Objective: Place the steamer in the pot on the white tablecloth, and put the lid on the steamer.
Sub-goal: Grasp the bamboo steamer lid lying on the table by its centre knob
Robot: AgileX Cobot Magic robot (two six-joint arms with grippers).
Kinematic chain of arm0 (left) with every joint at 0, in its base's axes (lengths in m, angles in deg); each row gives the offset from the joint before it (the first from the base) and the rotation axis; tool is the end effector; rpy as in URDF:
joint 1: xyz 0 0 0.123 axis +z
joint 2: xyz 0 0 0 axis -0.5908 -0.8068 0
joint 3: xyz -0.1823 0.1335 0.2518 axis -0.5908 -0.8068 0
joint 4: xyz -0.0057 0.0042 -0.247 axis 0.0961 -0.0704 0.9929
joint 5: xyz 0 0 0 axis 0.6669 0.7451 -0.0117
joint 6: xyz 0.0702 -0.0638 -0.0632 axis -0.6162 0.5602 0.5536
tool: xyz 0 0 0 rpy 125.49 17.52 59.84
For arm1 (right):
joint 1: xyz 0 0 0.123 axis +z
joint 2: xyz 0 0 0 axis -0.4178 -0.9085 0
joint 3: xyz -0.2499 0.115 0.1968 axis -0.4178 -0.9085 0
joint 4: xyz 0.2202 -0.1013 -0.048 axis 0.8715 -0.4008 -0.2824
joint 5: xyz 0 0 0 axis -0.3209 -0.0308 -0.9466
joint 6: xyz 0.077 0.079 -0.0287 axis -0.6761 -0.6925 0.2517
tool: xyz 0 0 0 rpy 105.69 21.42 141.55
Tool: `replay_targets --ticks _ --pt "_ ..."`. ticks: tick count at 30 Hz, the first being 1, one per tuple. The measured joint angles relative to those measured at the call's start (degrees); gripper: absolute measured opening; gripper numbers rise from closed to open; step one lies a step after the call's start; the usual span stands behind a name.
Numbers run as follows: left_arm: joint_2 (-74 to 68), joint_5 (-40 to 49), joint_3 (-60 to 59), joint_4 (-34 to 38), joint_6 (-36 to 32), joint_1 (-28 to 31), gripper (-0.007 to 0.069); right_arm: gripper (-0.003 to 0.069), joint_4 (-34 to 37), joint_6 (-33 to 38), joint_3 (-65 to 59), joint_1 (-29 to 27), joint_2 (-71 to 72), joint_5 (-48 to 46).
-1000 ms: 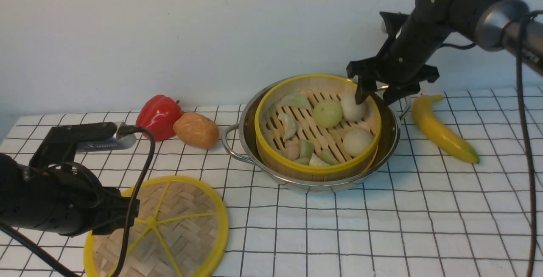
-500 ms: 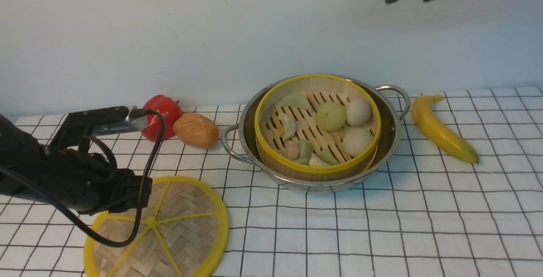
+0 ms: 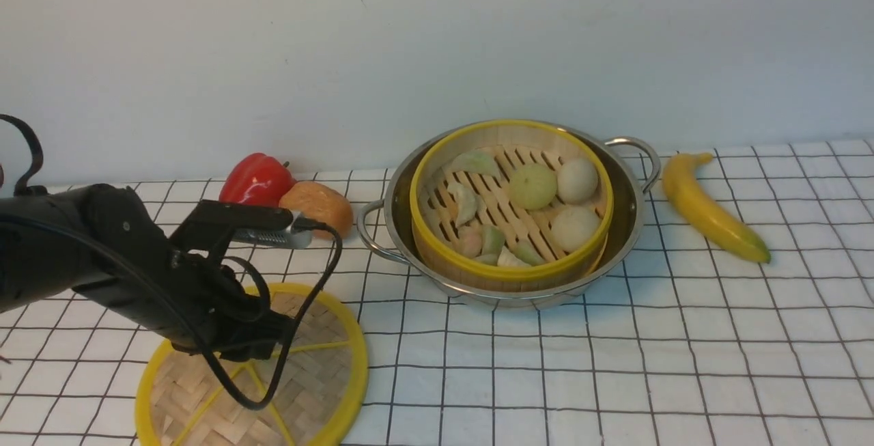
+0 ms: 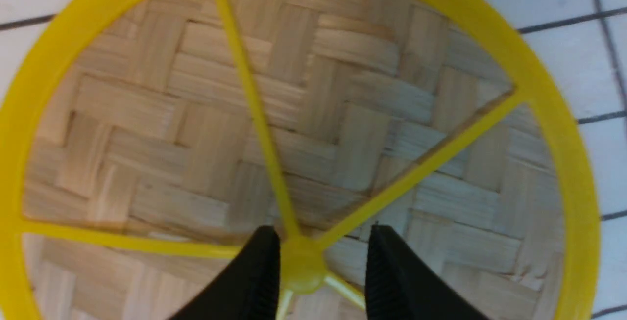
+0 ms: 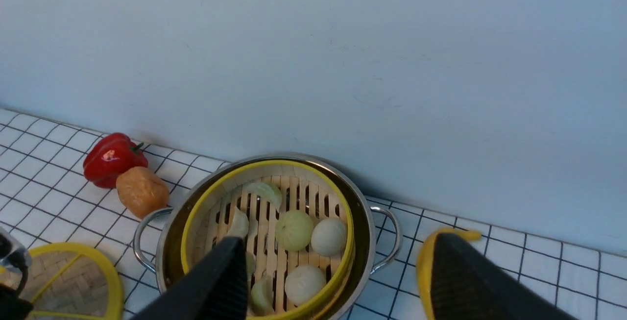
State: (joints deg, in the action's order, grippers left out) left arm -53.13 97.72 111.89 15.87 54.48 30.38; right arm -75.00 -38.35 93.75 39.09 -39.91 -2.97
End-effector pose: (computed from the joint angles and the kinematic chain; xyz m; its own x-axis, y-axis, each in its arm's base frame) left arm 0.3052 -0.0427 0.2127 -0.9253 0.2110 -0.3150 0.2411 0.9687 -0.0594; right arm 0.1835 0.0581 0.5560 -0.5580 -0.0345 -0.8291 -0.2657 0.9540 0.1391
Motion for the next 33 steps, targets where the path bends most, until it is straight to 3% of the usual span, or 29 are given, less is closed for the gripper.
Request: replay_targets --ticks 7,33 --pt "-0.1 0.1 0.0 -4.0 5.2 0.0 0.0243 0.0491 -1.5 -0.2 -7.3 0.0 7.1 -0.1" --pt "-2.9 -0.3 0.1 -3.9 5.5 0.0 0.024 0.0491 -0.7 -0.8 -10.3 0.0 7.6 -0.3"
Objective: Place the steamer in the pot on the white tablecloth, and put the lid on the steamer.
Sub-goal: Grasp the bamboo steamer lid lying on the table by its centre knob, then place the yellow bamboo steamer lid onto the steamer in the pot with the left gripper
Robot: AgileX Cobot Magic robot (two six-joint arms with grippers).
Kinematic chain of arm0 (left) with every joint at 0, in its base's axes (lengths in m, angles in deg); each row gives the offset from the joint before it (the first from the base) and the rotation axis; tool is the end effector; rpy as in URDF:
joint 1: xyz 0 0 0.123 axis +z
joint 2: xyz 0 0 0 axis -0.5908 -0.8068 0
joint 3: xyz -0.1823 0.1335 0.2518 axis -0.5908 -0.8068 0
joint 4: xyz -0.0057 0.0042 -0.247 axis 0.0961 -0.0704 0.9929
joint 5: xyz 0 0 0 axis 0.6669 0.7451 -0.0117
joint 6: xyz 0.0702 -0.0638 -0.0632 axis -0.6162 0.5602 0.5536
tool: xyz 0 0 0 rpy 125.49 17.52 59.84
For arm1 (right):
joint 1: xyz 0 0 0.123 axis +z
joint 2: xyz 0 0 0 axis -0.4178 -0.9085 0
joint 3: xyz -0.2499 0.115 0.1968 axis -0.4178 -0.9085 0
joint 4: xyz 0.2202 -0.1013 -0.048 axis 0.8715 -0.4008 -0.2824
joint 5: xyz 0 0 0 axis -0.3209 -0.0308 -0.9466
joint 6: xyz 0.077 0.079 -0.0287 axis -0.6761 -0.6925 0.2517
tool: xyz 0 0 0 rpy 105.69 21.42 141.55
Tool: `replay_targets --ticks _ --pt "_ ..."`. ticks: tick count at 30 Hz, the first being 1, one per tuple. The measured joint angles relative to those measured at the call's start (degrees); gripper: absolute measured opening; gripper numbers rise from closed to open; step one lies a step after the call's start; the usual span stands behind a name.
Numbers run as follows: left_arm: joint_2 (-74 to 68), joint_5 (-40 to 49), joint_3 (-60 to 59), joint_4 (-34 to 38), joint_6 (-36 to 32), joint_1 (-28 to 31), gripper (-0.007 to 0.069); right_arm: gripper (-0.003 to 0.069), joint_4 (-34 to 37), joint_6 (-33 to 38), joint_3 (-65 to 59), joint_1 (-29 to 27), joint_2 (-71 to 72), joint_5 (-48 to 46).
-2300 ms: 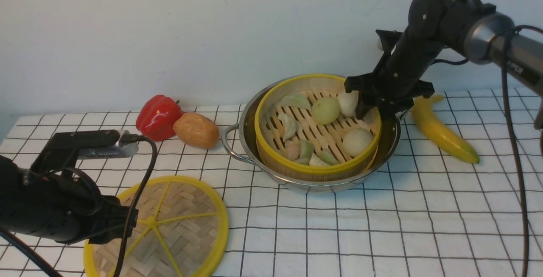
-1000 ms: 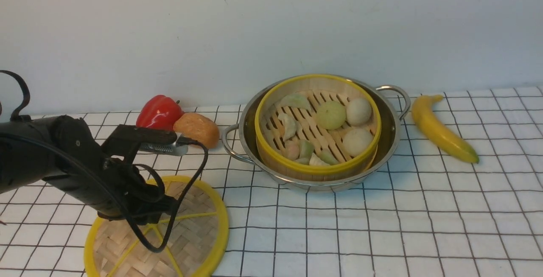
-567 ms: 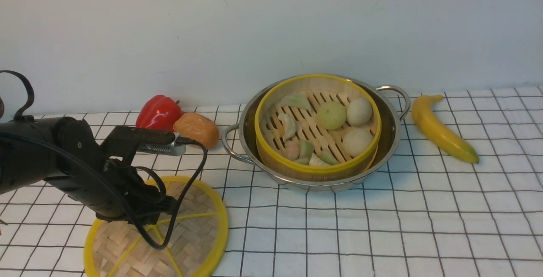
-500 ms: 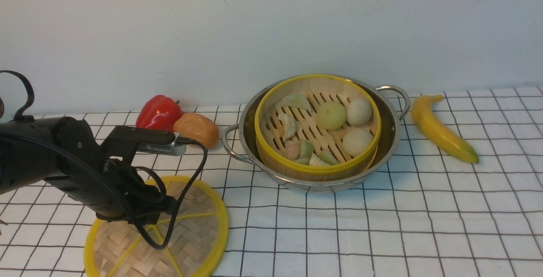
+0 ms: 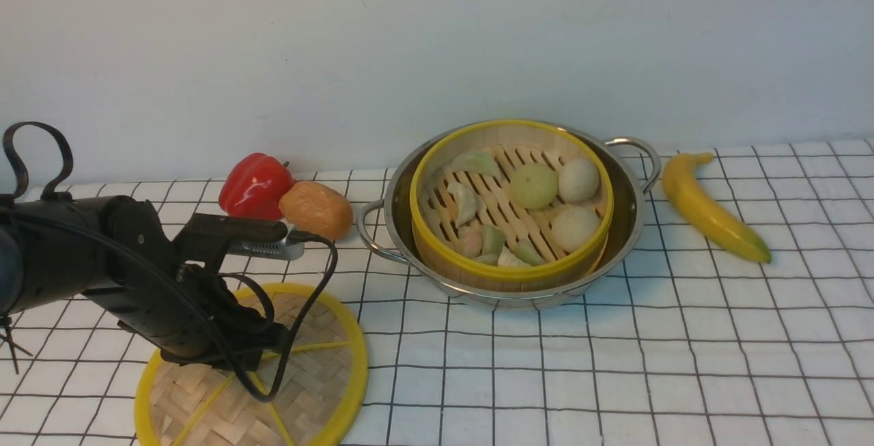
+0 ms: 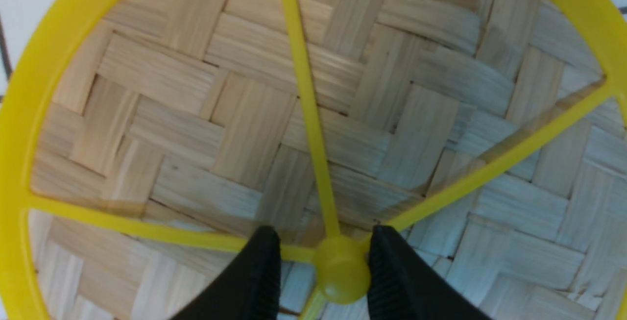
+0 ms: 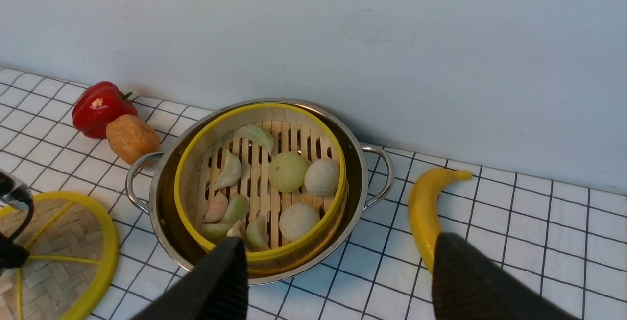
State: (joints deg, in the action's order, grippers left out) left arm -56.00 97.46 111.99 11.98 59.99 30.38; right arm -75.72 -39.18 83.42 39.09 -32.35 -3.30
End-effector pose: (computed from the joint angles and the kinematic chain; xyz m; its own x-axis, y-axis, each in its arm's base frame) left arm 0.3103 -0.0388 0.1972 -0.9489 0.1737 -0.2633 0.1906 0.9809 -0.0399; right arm 0.1472 0.0474 0.5279 -0.6025 -0.0358 -0.7974 -0.2437 0.9595 0.1410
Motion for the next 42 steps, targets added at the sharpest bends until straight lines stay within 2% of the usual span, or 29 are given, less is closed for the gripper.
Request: replay_targets --ticks 3,5,7,14,17,19,24,30,42 --pt "0.0 0.0 0.0 0.1 0.0 0.0 0.0216 0.0491 0.1 0.0 0.0 0.0 0.4 0.0" --pt "-0.1 0.2 0.1 0.3 0.0 -0.1 0.014 0.0491 0.2 0.0 0.0 0.0 1.1 0.1" --pt "0.2 0.6 0.1 -0.1 0.0 -0.1 0.0117 0.0491 0.2 0.0 0.0 0.0 1.6 0.1" --pt "3.4 13.0 6.4 -9.8 2.9 -0.1 0.0117 0.0491 -0.3 0.0 0.0 0.0 3.0 0.1" --pt "4.9 17.1 13.1 -10.5 4.4 -0.5 0.0117 0.0491 -0.7 0.0 -0.1 0.0 3.6 0.1" --pt "5.2 18.8 18.2 -10.9 4.3 -2.3 0.0117 0.0491 -0.7 -0.1 -0.1 0.0 4.0 0.1" --pt "1.8 19.9 32.2 -11.2 3.0 -11.1 0.0117 0.0491 -0.7 -0.4 -0.1 0.0 5.2 0.1" --pt "-10.8 22.4 48.8 -11.3 2.9 -20.5 0.0117 0.0491 -0.7 -0.4 -0.2 0.0 7.1 0.1" --pt "-28.6 30.7 72.8 -16.4 2.4 -28.7 0.0117 0.0491 -0.7 -0.4 -0.2 0.0 8.2 0.1"
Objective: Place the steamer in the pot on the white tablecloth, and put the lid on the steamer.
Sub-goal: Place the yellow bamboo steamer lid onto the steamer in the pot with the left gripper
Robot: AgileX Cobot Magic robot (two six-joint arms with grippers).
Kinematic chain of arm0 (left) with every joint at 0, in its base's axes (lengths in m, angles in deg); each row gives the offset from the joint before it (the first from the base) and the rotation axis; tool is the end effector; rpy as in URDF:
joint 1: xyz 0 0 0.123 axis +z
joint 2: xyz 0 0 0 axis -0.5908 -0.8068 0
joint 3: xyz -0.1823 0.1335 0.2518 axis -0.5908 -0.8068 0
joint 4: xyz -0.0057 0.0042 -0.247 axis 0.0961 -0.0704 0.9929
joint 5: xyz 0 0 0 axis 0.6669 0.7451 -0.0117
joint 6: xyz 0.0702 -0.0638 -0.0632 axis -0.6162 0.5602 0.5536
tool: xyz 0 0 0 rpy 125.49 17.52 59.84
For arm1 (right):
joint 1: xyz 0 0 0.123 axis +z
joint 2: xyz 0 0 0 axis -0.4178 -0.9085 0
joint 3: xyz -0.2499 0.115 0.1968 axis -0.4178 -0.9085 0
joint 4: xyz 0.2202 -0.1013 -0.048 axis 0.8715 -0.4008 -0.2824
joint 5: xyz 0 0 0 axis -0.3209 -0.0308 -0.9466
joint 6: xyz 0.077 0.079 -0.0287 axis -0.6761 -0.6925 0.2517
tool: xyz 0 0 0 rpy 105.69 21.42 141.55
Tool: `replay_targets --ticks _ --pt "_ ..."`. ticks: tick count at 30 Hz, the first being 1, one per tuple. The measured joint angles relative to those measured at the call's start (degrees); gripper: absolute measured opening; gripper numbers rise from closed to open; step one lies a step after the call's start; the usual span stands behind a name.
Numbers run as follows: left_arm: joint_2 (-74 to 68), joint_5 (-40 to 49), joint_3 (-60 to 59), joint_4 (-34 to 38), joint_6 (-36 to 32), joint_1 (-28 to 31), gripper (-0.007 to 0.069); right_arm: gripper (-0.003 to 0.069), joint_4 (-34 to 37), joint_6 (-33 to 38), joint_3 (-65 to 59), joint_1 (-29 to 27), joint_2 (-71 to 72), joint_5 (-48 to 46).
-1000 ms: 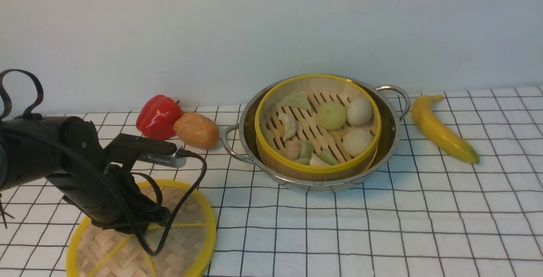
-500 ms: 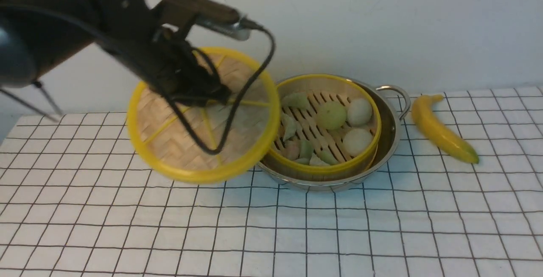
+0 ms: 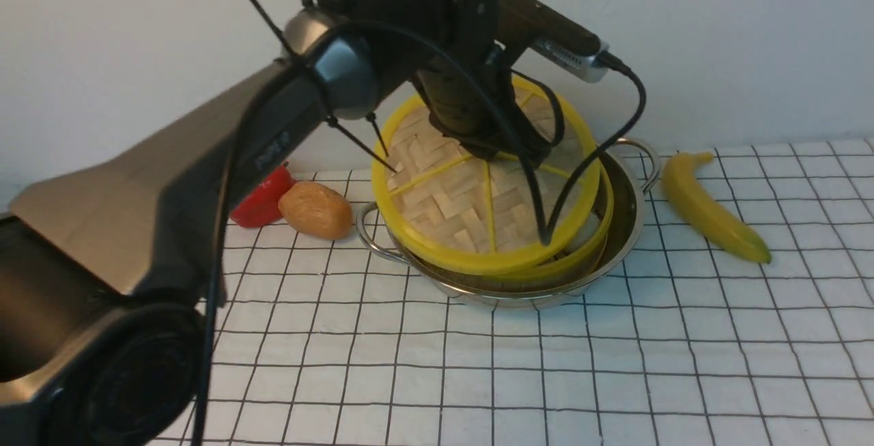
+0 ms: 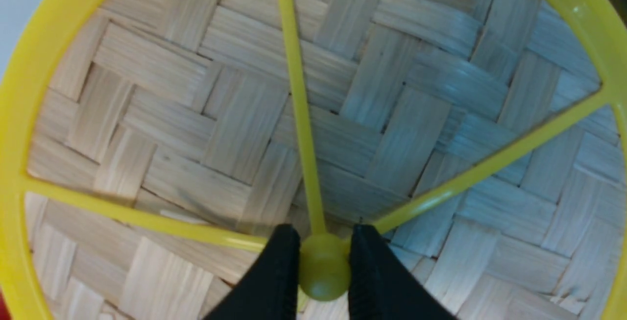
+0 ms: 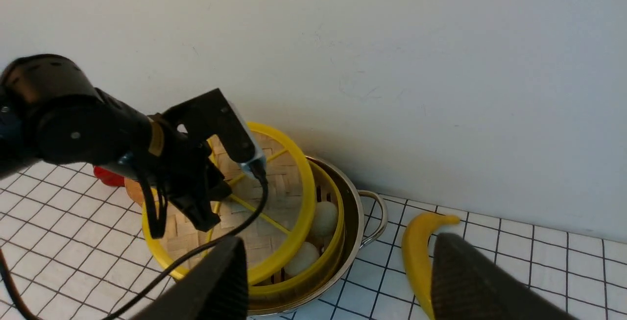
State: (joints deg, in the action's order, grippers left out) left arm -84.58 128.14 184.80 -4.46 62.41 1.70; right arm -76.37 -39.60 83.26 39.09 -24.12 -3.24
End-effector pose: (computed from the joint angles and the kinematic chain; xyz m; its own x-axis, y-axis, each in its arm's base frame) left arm 0.4452 -0.2840 0.3099 -0.6086 0.6578 -0.4438 0.6305 0.7404 0.2328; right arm 0.0903 0.0315 0.5451 -0.4876 -0.0025 -0.8731 -0.2523 0.9577 0.1382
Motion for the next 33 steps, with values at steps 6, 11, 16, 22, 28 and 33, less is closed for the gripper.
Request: replay_targets --ticks 6,11,16,22,28,33 --pt "-3.2 0.1 2.7 -0.2 -0.5 -0.6 0.0117 0.0491 0.0 0.0 0.0 0.0 0.0 0.0" --pt "-4.4 -0.4 2.7 -0.4 -0.7 -0.6 0.0117 0.0491 0.0 0.0 0.0 0.0 0.0 0.0" --pt "-4.5 -3.1 2.7 -0.4 -0.9 -0.6 0.0117 0.0491 0.0 0.0 0.0 0.0 0.0 0.0" --pt "-5.1 -3.8 3.0 -0.4 -1.0 -0.6 0.0117 0.0491 0.0 0.0 0.0 0.0 0.0 0.0" --pt "-6.9 -5.0 3.1 -0.4 -1.0 -0.6 0.0117 0.0491 0.0 0.0 0.0 0.0 0.0 0.0" --pt "-7.7 -6.0 3.1 -0.5 -1.0 -0.6 0.0117 0.0491 0.0 0.0 0.0 0.0 0.0 0.0"
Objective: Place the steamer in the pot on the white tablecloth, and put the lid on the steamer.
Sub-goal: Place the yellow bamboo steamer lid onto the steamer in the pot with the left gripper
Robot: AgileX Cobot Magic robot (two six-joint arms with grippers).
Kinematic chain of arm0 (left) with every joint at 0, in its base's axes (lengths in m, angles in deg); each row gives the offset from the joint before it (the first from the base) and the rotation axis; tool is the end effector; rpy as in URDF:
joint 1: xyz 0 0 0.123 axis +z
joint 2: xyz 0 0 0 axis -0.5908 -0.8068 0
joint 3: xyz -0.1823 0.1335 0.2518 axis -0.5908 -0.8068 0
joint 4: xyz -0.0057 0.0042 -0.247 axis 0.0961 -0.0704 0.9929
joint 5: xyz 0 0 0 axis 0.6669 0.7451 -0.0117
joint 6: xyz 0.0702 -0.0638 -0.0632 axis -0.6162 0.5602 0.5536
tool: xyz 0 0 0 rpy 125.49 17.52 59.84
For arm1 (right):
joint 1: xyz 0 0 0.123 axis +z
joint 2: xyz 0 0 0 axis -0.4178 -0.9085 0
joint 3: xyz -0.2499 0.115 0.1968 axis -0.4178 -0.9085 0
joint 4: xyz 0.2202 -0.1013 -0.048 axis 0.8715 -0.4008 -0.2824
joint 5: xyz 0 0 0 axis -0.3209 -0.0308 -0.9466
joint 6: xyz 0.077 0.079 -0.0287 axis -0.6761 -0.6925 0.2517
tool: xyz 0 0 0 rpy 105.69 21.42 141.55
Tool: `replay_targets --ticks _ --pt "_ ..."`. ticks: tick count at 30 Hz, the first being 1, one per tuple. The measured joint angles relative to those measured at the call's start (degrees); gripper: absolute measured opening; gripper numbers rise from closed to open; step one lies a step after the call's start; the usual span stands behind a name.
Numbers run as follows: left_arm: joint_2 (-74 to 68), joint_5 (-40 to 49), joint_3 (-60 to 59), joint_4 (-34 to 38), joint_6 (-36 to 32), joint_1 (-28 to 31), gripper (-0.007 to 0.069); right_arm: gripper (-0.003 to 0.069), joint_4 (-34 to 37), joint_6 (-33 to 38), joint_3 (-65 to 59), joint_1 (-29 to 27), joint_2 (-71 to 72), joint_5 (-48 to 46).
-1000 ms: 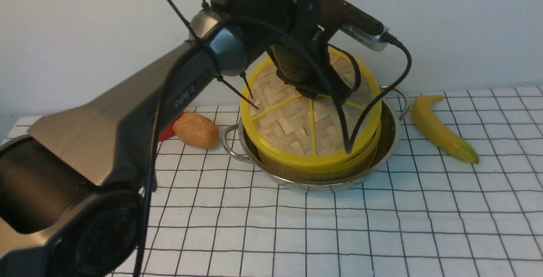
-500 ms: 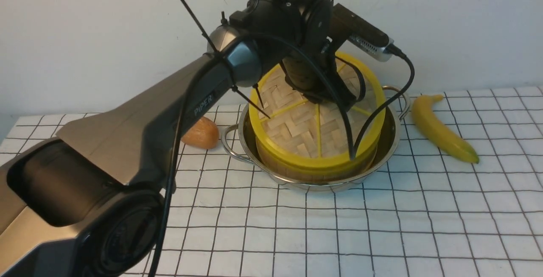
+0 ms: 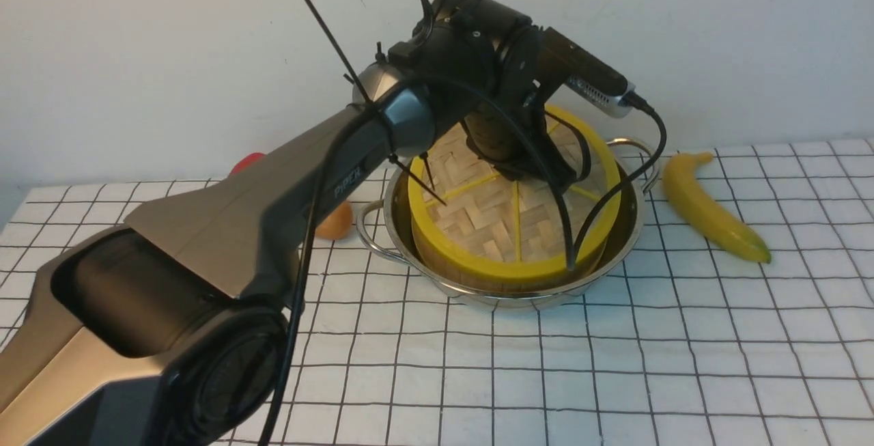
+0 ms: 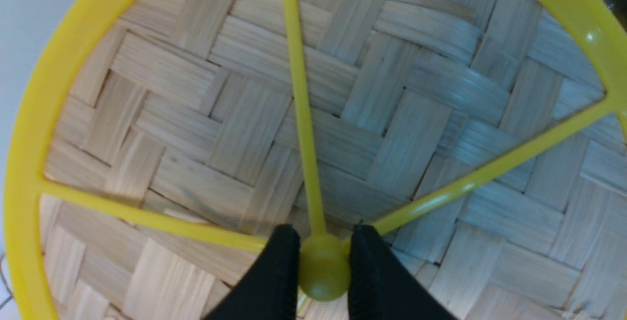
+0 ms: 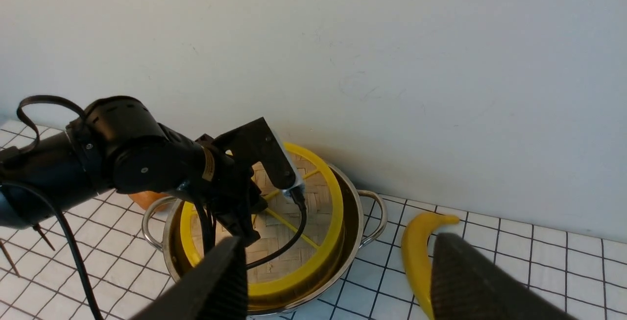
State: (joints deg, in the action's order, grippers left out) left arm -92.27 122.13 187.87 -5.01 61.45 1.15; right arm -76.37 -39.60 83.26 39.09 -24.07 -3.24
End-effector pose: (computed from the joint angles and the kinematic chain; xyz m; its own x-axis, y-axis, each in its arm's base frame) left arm 0.4718 -0.3090 0.2586 -0.5679 0.6845 -0.4571 0.6551 0.7121 0.2525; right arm 0.0899 0.0314 0.5452 -0.4869 -0.0023 -0.8735 -0.2524 0.9577 0.1382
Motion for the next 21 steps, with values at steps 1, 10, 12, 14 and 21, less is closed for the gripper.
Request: replay_targets --ticks 1,10,12,14,21 --pt "-0.1 -0.2 0.0 -0.3 0.0 0.0 0.0117 0.0491 0.0 0.0 0.0 0.0 0.0 0.0" --pt "-0.6 -0.9 0.0 -1.8 0.7 -0.1 0.0117 0.0491 0.0 0.0 0.0 0.0 0.0 0.0" --pt "-0.6 -0.9 0.0 -2.0 1.0 -0.1 0.0117 0.0491 0.0 0.0 0.0 0.0 0.0 0.0" --pt "-0.7 -0.9 0.0 -2.1 1.1 -0.1 0.0117 0.0491 0.0 0.0 0.0 0.0 0.0 0.0" --pt "-0.7 -1.1 0.0 -2.4 1.7 -0.1 0.0117 0.0491 0.0 0.0 0.0 0.0 0.0 0.0"
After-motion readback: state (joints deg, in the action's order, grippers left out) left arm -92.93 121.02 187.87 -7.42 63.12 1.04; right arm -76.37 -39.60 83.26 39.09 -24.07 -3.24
